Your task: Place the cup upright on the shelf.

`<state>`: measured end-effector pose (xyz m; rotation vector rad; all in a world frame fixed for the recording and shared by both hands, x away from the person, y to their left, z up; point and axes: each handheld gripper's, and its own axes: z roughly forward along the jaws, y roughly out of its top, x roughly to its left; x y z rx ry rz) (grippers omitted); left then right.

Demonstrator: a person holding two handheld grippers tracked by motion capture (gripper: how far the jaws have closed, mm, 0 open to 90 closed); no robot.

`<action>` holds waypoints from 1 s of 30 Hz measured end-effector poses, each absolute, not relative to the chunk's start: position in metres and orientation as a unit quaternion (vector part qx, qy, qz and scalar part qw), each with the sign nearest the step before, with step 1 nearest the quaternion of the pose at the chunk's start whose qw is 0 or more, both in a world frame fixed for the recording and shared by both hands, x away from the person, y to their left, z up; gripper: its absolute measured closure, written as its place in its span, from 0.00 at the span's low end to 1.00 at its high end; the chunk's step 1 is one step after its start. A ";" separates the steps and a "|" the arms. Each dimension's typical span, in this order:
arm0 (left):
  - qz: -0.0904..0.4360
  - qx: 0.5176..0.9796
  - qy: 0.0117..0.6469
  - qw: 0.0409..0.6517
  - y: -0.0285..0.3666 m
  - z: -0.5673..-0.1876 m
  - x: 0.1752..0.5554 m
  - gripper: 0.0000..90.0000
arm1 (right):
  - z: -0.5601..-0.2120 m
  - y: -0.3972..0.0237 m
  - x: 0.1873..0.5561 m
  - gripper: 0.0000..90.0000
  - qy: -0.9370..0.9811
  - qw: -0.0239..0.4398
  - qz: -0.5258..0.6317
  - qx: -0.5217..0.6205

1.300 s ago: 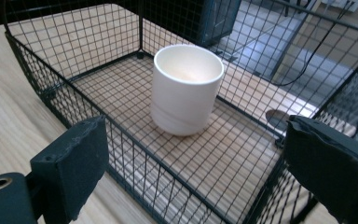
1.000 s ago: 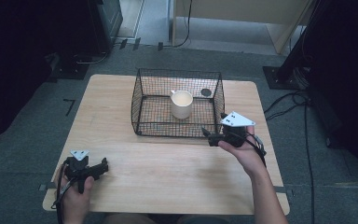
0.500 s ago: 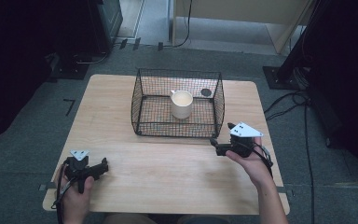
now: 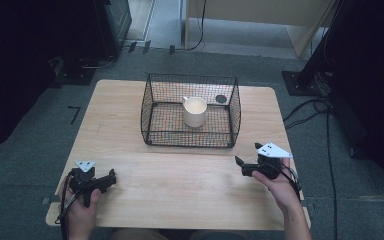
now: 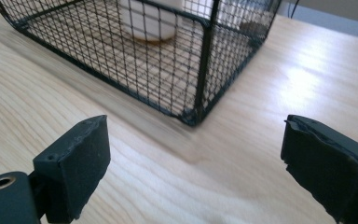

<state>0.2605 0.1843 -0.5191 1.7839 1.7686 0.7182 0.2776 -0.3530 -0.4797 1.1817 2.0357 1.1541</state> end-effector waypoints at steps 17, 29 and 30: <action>0.265 0.659 0.653 0.261 0.184 -0.519 0.261 0.02 | -0.504 -0.382 0.256 0.09 0.748 0.251 0.395 0.471; 0.265 0.659 0.653 0.261 0.184 -0.519 0.261 0.02 | -0.518 -0.396 0.243 0.09 0.747 0.248 0.374 0.491; 0.265 0.659 0.653 0.261 0.184 -0.519 0.261 0.02 | -0.519 -0.397 0.242 0.09 0.746 0.249 0.372 0.492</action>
